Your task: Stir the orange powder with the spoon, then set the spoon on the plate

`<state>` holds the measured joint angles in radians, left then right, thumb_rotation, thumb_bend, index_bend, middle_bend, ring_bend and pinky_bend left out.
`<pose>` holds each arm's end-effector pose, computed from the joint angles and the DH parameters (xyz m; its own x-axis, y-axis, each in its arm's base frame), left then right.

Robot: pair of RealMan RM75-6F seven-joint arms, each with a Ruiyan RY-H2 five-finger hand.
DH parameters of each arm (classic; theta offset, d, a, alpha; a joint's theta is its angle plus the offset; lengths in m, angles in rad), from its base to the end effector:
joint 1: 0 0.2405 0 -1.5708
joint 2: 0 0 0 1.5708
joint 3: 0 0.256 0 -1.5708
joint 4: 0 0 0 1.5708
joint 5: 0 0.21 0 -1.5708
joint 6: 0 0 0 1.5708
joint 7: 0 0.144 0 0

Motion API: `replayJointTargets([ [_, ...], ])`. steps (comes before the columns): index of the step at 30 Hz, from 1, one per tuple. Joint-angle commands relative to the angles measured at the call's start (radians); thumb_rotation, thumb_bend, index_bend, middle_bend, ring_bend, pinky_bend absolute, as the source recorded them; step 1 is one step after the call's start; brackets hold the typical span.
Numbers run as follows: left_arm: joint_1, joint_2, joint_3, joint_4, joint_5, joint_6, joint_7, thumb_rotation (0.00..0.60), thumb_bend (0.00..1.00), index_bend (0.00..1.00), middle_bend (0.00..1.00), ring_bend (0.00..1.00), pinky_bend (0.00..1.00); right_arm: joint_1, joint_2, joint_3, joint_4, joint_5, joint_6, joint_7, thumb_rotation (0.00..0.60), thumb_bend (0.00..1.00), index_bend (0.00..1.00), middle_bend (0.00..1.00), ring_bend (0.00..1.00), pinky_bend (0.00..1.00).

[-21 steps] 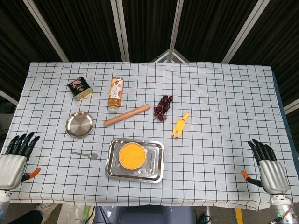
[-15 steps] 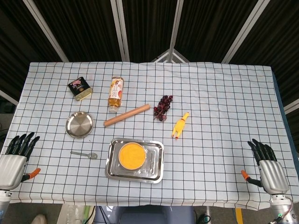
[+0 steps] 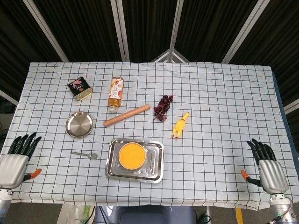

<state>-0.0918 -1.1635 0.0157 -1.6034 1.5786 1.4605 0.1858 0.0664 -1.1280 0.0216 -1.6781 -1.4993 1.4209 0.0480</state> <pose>-0.3034 0.1681 0.1293 0.5385 0.0731 0.8395 0.8411 -0.1079 -0.5301 -0.3053 -0.1676 0.1378 0.2788 -0.1060 0.9545 -0.9595 0.0115 0.2816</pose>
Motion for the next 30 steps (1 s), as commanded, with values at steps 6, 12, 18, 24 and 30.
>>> replayJointTargets([
  [6,-0.062,-0.016,-0.022,-0.062,-0.08,-0.131,0.044,0.6,0.25,0.38,0.0,0.0,0.0,-0.001,0.001,-0.003,-0.001,-0.003,-0.001,0.002,0.6,0.32,0.0,0.0,0.0,0.0],
  [12,-0.128,-0.066,-0.06,-0.062,-0.167,-0.234,0.148,0.6,0.39,0.46,0.0,0.0,0.0,-0.005,0.004,-0.004,-0.005,-0.004,0.007,0.007,0.6,0.32,0.0,0.0,0.0,0.0],
  [18,-0.175,-0.137,-0.084,-0.027,-0.25,-0.298,0.258,0.6,0.42,0.48,0.0,0.0,0.0,-0.005,0.005,-0.004,-0.006,-0.003,0.004,0.01,0.6,0.32,0.0,0.0,0.0,0.0],
  [24,-0.214,-0.208,-0.102,0.015,-0.339,-0.344,0.358,0.6,0.43,0.49,0.0,0.0,0.0,-0.006,0.006,-0.006,-0.007,-0.006,0.005,0.015,0.6,0.32,0.0,0.0,0.0,0.0],
  [30,-0.238,-0.269,-0.105,0.058,-0.386,-0.355,0.421,0.6,0.46,0.51,0.0,0.0,0.0,-0.006,0.007,-0.007,-0.009,-0.006,0.003,0.018,0.6,0.32,0.0,0.0,0.0,0.0],
])
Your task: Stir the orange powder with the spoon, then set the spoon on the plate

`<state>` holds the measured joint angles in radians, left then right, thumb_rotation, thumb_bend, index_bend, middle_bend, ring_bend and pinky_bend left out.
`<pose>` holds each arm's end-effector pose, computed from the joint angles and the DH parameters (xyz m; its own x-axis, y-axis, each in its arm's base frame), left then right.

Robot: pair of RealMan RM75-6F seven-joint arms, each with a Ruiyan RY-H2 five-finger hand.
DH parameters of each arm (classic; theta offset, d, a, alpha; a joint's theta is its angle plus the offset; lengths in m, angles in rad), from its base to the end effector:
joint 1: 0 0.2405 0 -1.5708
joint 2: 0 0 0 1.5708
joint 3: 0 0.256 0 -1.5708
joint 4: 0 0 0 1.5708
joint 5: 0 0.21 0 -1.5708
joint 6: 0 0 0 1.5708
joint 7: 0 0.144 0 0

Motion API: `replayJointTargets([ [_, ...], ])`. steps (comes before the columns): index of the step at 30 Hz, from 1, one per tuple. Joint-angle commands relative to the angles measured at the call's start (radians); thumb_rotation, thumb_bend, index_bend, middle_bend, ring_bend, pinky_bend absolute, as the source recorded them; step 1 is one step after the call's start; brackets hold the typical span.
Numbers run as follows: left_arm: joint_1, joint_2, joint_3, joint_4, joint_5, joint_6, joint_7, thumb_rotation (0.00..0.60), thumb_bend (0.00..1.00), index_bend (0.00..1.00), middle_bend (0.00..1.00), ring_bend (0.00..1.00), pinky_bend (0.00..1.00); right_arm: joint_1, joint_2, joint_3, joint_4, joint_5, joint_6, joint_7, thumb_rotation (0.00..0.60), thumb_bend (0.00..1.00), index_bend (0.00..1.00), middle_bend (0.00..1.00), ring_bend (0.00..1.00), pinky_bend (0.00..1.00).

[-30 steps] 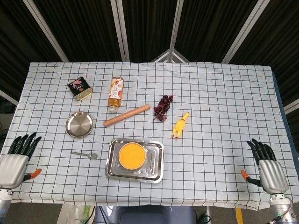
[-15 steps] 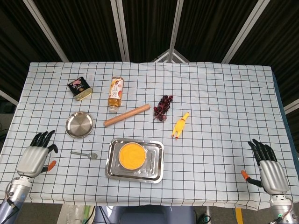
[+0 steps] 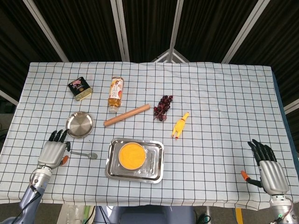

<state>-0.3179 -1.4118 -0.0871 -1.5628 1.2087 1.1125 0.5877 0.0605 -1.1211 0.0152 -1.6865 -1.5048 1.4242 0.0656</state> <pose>-0.2794 0.2436 0.0301 0.6362 0.2897 0.7151 0.7671 -0.1377 -0.6266 -0.3048 -0.1644 0.1386 0.2608 -0.1108 0.9590 -0.9644 0.0143 0.2639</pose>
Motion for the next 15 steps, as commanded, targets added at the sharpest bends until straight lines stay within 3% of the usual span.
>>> replayJointTargets([
  [1,-0.015,-0.028,-0.001,0.024,-0.022,-0.008,0.028,0.6,0.46,0.51,0.0,0.0,0.0,0.0,0.0,0.0,0.0,-0.001,0.0,0.0,0.6,0.32,0.0,0.0,0.0,0.0],
  [15,-0.062,-0.11,-0.003,0.068,-0.063,-0.014,0.096,0.6,0.48,0.52,0.0,0.0,0.0,0.0,0.001,0.0,-0.003,0.0,-0.001,0.003,0.6,0.32,0.0,0.0,0.0,0.0],
])
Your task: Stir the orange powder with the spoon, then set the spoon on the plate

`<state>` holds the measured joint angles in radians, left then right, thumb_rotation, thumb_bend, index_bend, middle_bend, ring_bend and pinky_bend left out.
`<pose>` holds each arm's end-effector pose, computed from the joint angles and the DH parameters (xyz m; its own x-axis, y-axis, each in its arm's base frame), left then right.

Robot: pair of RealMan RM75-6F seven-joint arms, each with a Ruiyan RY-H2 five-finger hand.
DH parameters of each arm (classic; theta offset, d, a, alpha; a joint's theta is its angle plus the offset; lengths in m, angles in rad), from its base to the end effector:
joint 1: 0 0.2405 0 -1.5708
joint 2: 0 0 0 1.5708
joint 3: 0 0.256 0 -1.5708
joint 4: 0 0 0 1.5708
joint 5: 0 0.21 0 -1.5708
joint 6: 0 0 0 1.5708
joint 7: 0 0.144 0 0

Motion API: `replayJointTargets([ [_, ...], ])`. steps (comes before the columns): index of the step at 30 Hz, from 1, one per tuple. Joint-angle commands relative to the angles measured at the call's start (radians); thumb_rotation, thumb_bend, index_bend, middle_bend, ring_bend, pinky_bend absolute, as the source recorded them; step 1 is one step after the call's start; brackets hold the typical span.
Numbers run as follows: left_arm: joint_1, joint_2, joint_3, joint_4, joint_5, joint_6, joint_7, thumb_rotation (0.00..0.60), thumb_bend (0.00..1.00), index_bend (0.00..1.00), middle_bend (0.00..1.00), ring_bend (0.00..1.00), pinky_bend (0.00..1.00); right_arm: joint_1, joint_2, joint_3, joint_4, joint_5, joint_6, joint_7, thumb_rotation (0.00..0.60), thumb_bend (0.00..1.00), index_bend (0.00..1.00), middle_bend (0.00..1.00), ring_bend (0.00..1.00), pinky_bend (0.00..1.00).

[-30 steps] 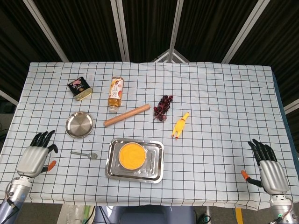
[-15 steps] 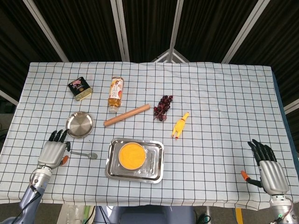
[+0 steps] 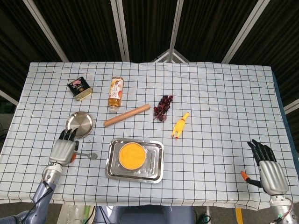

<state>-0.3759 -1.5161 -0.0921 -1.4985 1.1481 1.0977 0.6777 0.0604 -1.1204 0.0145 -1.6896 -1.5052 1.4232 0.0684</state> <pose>-0.2663 0.2570 -0.0004 0.6676 0.2931 0.6844 0.7407 -0.1682 -0.6504 -0.3043 -0.1641 0.1383 0.2558 -0.1126 0.9602 -0.9658 0.0145 0.2590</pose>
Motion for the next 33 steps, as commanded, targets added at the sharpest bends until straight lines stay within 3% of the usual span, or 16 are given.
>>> replayJointTargets([
  [1,-0.006,-0.009,0.004,0.005,-0.004,0.001,0.01,0.6,0.48,0.52,0.0,0.0,0.0,0.0,0.0,0.0,0.0,0.0,0.0,0.001,0.6,0.32,0.0,0.0,0.0,0.0],
  [33,-0.027,-0.017,0.038,0.003,-0.037,0.017,0.035,0.6,0.48,0.49,0.0,0.0,0.0,-0.002,0.001,0.0,-0.007,0.005,-0.001,-0.002,0.6,0.32,0.0,0.0,0.0,0.0],
])
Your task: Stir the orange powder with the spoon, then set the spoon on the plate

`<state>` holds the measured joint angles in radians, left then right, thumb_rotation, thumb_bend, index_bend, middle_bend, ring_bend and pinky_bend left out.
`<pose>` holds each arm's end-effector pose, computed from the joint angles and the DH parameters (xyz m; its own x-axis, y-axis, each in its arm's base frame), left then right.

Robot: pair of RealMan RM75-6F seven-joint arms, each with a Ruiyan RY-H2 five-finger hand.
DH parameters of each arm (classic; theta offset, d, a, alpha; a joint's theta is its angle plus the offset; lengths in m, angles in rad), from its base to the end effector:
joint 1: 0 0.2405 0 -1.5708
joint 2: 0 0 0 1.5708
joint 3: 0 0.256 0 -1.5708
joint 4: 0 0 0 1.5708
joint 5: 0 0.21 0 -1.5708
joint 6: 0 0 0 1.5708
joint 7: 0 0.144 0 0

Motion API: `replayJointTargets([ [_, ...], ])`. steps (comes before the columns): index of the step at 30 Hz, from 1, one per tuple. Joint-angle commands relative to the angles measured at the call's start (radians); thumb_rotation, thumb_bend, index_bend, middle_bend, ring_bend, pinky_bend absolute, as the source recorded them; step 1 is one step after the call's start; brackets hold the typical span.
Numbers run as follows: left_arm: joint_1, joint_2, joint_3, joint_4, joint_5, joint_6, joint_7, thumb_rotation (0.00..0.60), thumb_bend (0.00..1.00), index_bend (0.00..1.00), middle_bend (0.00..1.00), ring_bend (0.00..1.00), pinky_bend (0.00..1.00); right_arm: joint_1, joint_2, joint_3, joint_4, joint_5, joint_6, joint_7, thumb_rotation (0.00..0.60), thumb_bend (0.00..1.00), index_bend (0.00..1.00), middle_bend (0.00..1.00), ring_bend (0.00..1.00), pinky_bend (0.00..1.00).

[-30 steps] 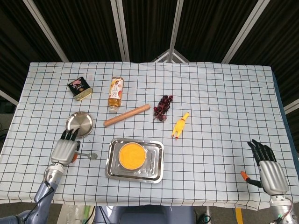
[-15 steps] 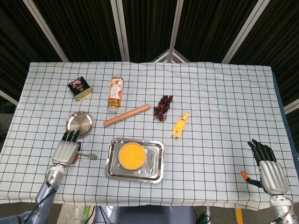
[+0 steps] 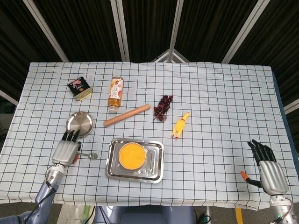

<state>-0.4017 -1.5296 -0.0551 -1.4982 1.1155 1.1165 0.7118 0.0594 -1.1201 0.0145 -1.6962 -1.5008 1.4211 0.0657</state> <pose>-0.2646 0.2545 -0.0071 0.6899 0.3036 0.6572 0.7193 -0.1851 -0.6695 -0.3038 -0.1637 0.1377 0.2516 -0.1151 0.9610 -0.9666 0.0195 0.2554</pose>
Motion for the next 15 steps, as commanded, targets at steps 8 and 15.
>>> replayJointTargets([
  [8,-0.006,-0.01,0.006,0.013,-0.013,0.001,0.002,0.6,0.48,0.49,0.0,0.0,0.0,0.0,0.001,0.0,0.001,0.001,-0.001,0.002,0.6,0.32,0.0,0.0,0.0,0.0],
  [15,-0.01,-0.016,0.012,0.017,-0.016,-0.001,0.003,0.6,0.5,0.54,0.0,0.0,0.0,0.0,0.0,0.0,0.0,0.002,-0.002,0.001,0.6,0.32,0.0,0.0,0.0,0.0],
])
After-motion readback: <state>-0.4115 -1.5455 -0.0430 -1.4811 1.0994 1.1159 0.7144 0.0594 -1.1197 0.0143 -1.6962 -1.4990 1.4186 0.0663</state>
